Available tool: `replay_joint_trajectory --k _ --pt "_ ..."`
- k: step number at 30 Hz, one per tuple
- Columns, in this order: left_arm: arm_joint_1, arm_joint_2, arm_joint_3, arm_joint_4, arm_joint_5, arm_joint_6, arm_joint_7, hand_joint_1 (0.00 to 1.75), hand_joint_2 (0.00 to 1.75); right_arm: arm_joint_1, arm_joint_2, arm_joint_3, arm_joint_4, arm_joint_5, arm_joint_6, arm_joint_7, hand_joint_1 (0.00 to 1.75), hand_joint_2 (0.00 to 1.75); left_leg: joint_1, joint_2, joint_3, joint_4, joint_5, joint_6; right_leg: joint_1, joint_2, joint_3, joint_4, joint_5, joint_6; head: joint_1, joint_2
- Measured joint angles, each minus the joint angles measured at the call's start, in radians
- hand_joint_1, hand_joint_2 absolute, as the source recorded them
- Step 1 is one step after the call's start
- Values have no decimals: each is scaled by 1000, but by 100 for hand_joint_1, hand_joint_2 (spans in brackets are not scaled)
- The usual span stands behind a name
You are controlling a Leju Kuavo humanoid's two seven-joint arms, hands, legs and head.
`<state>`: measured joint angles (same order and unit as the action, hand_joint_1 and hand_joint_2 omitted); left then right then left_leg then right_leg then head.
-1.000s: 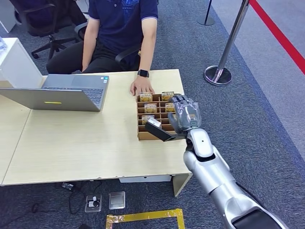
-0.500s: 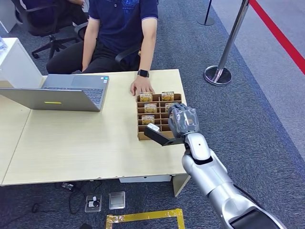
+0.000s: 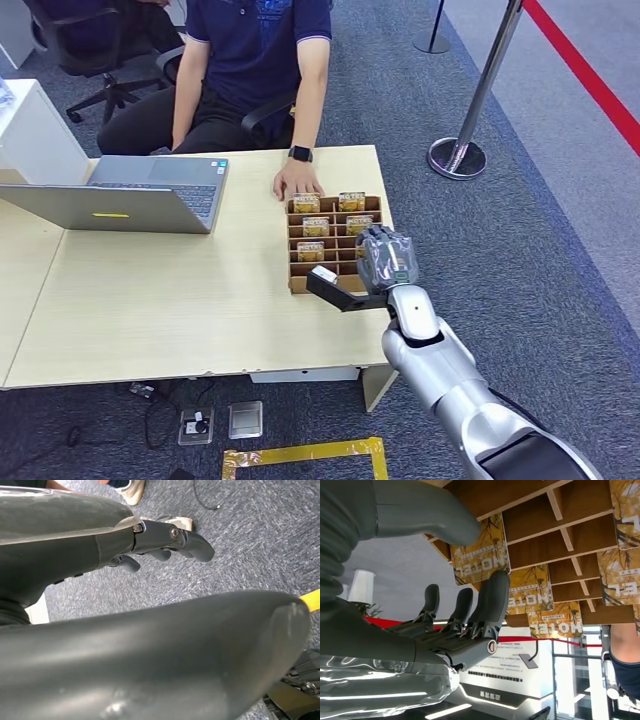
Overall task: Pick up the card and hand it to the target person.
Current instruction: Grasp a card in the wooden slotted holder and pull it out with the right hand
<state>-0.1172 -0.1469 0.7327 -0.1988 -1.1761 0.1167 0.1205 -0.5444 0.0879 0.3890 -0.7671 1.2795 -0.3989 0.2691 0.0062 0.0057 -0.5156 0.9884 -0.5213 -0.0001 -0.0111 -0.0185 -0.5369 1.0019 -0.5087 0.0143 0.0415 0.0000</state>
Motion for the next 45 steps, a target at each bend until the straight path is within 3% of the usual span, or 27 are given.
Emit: replay_joint_trajectory --k 5,9,19,32,39,45 --pt "3 -2 -8 0 -8 2 6 0 0 -5 6 -3 18 7 -6 8 70 175 0 0 0 0 0 0 0 0 0 0 0 0 1 0" --pt "7 -7 -14 0 -8 9 14 0 0 -11 16 -10 28 18 -18 10 75 175 0 0 0 0 0 0 0 0 0 0 0 0 0 0" --pt "10 -22 -16 2 -1 27 20 0 0 -49 47 -29 20 21 -18 -7 69 175 0 0 0 0 0 0 0 0 0 0 0 0 0 0" --pt "10 -31 -16 2 0 38 31 0 0 -58 63 -44 -23 50 20 20 83 175 0 0 0 0 0 0 0 0 0 0 0 0 0 0" --pt "10 -34 -22 2 -8 34 33 0 0 -65 62 -76 11 52 25 33 69 175 0 0 0 0 0 0 0 0 0 0 0 0 0 0" --pt "10 -34 -24 2 -12 33 34 0 0 -77 60 -100 64 56 23 36 72 175 0 0 0 0 0 0 0 0 0 0 0 0 0 0"
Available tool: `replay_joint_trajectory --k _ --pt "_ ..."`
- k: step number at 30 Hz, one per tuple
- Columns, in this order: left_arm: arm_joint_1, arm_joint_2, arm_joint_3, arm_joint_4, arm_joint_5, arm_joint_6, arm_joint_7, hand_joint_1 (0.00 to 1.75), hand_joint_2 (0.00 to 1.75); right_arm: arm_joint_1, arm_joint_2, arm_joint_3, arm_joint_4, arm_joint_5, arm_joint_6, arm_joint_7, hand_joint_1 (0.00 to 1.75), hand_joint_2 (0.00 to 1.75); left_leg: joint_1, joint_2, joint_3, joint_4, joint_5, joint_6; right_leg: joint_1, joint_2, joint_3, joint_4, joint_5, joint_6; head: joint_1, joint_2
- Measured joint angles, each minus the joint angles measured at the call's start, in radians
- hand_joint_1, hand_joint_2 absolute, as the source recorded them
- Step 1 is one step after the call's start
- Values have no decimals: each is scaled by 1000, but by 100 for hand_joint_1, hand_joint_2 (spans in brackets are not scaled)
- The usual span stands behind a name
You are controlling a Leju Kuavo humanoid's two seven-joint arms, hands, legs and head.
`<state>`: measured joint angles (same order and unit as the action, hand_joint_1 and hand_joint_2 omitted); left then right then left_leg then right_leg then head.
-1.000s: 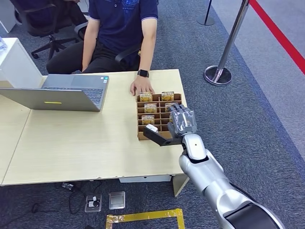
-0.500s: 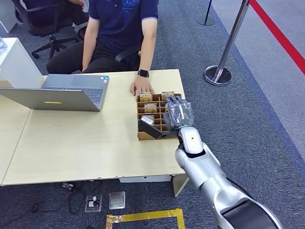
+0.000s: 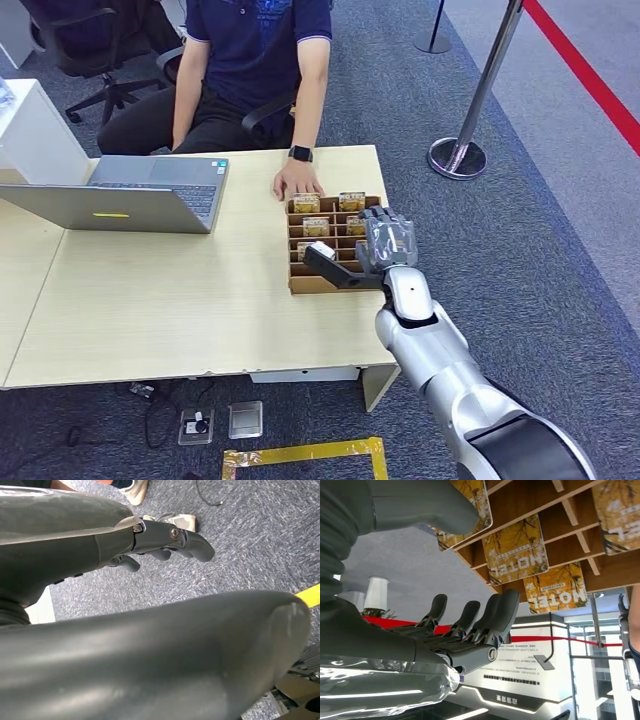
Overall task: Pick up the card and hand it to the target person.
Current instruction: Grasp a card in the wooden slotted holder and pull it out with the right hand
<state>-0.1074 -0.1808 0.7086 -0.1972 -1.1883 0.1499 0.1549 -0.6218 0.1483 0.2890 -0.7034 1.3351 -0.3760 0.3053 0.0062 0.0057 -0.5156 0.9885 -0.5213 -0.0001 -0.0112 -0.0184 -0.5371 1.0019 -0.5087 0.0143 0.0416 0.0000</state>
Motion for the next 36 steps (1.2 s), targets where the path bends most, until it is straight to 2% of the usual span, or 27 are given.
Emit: replay_joint_trajectory --k 6,10,21,22,24,26,28,36 --pt "0 0 -9 0 -6 0 0 0 0 -6 -3 -4 35 10 -1 7 78 175 0 0 0 0 0 0 0 0 0 0 0 0 0 0" --pt "0 0 -14 0 -9 0 0 0 0 -6 -4 -4 49 15 -2 8 91 175 0 0 0 0 0 0 0 0 0 0 0 0 0 0" --pt "-7 0 -26 0 -19 -13 7 0 0 -6 -14 -12 68 33 -3 19 99 175 0 0 0 0 0 0 0 0 0 0 0 0 0 0" --pt "-8 0 -26 0 -19 -14 10 0 0 -6 -14 -12 69 34 -2 19 103 175 0 0 0 0 0 0 0 0 0 0 0 0 0 0" --pt "-11 0 -27 0 -19 -15 13 0 0 -6 -15 -13 71 35 -2 21 125 175 0 0 0 0 0 0 0 0 0 0 0 0 0 0" --pt "-13 0 -28 0 -19 -15 14 0 0 -6 -15 -13 72 36 -1 24 159 175 0 0 0 0 0 0 0 0 0 0 0 0 0 0" --pt "-15 0 -29 0 -19 -17 14 0 0 -6 -15 -13 72 38 -1 25 175 175 0 0 0 0 0 0 0 0 0 0 0 0 0 0" --pt "-22 0 -33 0 -23 -24 17 0 0 -11 -14 -21 74 50 -3 19 175 175 0 0 1 0 0 0 0 0 0 0 0 0 0 0"
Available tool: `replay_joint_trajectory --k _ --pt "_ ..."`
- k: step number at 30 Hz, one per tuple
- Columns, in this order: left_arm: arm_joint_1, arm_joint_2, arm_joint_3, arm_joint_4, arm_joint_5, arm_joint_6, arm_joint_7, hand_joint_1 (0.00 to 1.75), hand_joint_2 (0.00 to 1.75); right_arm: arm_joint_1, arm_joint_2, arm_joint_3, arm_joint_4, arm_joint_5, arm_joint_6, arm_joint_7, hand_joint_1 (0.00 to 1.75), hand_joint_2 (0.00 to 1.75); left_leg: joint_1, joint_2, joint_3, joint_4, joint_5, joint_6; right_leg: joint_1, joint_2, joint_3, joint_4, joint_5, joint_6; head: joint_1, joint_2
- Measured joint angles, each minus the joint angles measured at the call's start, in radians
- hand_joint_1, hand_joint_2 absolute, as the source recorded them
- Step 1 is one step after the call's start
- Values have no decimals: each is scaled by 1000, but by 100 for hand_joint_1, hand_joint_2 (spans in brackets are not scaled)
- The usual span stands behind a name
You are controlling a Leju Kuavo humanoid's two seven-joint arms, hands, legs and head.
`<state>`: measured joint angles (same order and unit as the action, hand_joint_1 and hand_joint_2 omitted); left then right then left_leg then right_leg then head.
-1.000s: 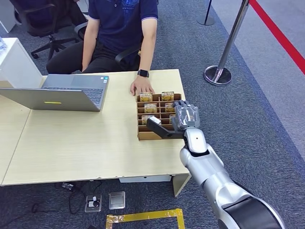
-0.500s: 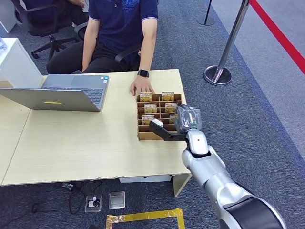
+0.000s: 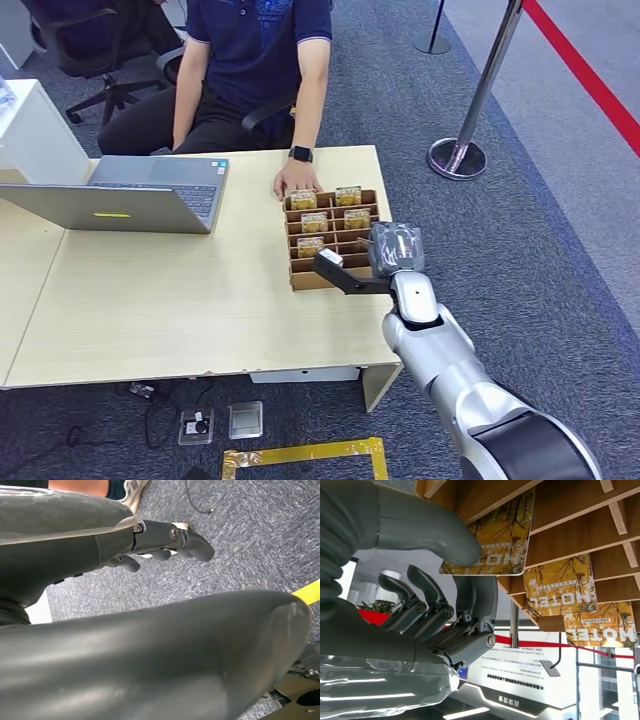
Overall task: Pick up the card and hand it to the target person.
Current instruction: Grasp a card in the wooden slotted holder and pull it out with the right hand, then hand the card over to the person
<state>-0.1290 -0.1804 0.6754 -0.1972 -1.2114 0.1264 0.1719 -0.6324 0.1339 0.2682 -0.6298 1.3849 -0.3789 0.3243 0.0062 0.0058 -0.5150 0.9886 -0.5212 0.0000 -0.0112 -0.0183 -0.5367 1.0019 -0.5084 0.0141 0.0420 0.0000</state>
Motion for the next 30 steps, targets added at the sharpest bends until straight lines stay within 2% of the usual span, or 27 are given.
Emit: replay_joint_trajectory --k 15,19,24,27,30 --pt "-1 2 0 0 10 13 -2 0 0 0 5 -7 -14 21 -10 -30 175 175 0 0 0 0 0 0 0 0 0 0 0 0 0 0" --pt "4 3 0 0 16 18 -5 0 0 38 4 -4 -144 31 -14 -66 175 175 0 0 -1 0 0 0 0 0 0 0 0 0 0 0" --pt "11 4 0 0 17 27 -14 0 0 89 -2 31 -428 4 27 -131 175 175 0 0 -2 0 0 0 0 0 -2 0 0 0 -1 0" --pt "9 4 0 0 15 29 -17 0 0 84 -4 54 -539 -7 38 -142 175 175 0 0 -2 0 0 0 0 0 -2 0 0 0 -1 0" --pt "2 4 -1 0 8 29 -17 0 0 49 -3 76 -571 -21 26 -151 175 175 0 0 -2 0 0 0 0 0 -1 0 0 0 0 0"
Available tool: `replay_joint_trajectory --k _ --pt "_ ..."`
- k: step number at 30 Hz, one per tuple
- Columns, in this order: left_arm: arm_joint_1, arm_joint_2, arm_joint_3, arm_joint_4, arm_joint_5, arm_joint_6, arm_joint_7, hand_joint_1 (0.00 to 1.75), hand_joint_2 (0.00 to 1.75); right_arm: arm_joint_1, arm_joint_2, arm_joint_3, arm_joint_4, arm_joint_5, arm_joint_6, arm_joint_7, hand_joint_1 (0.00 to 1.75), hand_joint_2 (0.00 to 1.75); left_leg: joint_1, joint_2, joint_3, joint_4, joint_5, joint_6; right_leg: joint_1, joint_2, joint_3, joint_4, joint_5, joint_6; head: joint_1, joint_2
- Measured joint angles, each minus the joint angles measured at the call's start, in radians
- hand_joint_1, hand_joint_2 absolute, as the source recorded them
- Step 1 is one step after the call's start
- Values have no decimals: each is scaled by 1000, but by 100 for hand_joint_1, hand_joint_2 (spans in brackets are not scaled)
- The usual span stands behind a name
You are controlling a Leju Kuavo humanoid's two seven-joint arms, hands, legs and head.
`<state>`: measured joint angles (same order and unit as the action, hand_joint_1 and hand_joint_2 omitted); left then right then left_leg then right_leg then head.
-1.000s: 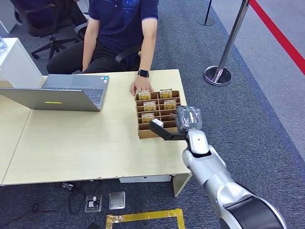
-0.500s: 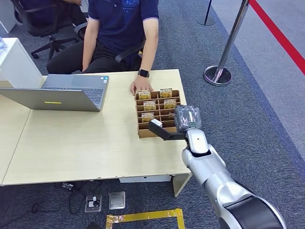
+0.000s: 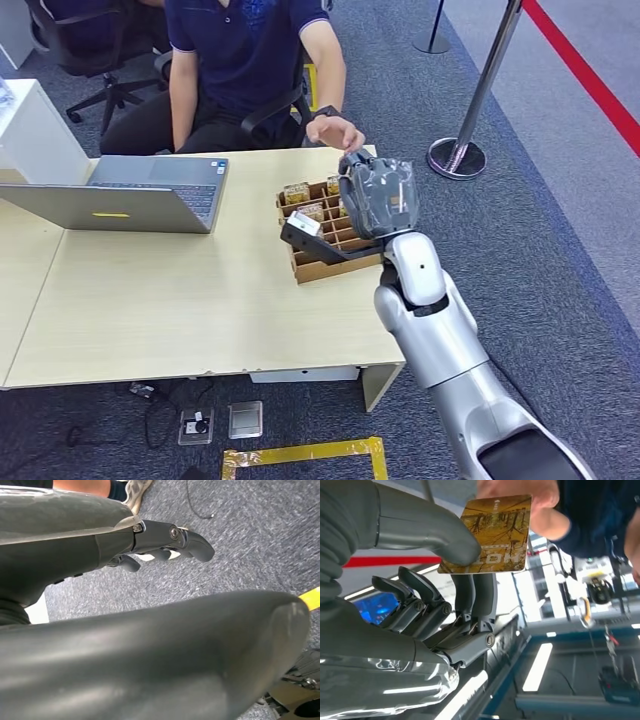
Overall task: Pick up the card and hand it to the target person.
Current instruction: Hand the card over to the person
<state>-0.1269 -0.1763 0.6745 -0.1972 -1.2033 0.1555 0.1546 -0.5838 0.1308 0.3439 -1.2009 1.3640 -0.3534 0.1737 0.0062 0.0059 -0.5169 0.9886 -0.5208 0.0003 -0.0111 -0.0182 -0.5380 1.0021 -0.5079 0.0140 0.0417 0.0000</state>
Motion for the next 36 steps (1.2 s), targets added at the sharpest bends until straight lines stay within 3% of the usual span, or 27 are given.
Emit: replay_joint_trajectory --k 11,19,23,30,36 --pt "-42 0 -14 0 -21 -16 17 0 0 -253 50 35 290 -29 -211 36 175 175 0 0 0 0 1 0 0 0 0 0 1 0 0 0" --pt "-50 0 -25 0 -35 -18 49 0 0 -311 62 35 468 6 -297 53 175 175 0 0 0 0 1 0 0 0 0 0 1 0 1 0" --pt "-49 0 -31 0 -38 -12 55 0 0 -312 66 34 501 9 -301 54 0 175 0 0 0 0 1 0 0 0 0 0 1 0 0 0" --pt "-49 -4 -32 0 -38 3 61 0 0 -311 77 22 529 -23 -314 19 0 175 0 0 0 0 1 0 0 0 0 0 1 0 -1 0" --pt "-46 -8 -32 0 -35 10 60 0 0 -249 84 3 441 -210 -281 -127 0 175 0 0 0 0 1 0 0 0 0 0 1 0 1 0"
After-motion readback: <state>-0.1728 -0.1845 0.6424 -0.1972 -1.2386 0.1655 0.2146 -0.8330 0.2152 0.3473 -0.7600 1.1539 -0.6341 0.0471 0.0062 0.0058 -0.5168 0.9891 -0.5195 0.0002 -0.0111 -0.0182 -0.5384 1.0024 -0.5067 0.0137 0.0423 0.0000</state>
